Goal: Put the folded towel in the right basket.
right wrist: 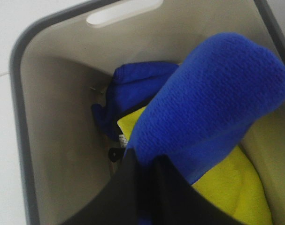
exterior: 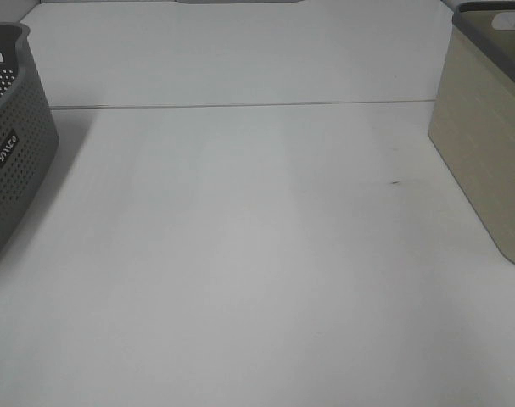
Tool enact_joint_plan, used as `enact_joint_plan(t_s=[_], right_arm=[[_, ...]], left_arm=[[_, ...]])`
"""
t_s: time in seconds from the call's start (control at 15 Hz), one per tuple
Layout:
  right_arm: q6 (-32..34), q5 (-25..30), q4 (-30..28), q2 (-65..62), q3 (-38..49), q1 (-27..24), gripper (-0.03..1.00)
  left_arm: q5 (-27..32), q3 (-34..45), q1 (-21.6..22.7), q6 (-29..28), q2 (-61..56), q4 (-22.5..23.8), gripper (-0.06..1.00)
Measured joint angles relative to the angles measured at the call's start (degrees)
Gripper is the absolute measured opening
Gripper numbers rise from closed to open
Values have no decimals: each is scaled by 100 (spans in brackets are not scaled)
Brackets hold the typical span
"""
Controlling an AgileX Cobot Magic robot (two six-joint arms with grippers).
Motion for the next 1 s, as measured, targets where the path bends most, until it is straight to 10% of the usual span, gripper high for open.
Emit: enact_joint_plan(t_s=[0.13,0.33,0.6,1.0], right_arm=[[447,34,-57,143,0,0,21],[476,29,-275,138,0,0,84],[327,235,-327,57,0,252,98],[493,252,-877,-894,69,2028,98]], left_arm=[[0,0,0,0,0,0,99],[0,0,0,0,0,0,99],[0,0,0,0,0,0,99],[0,0,0,0,0,0,99]])
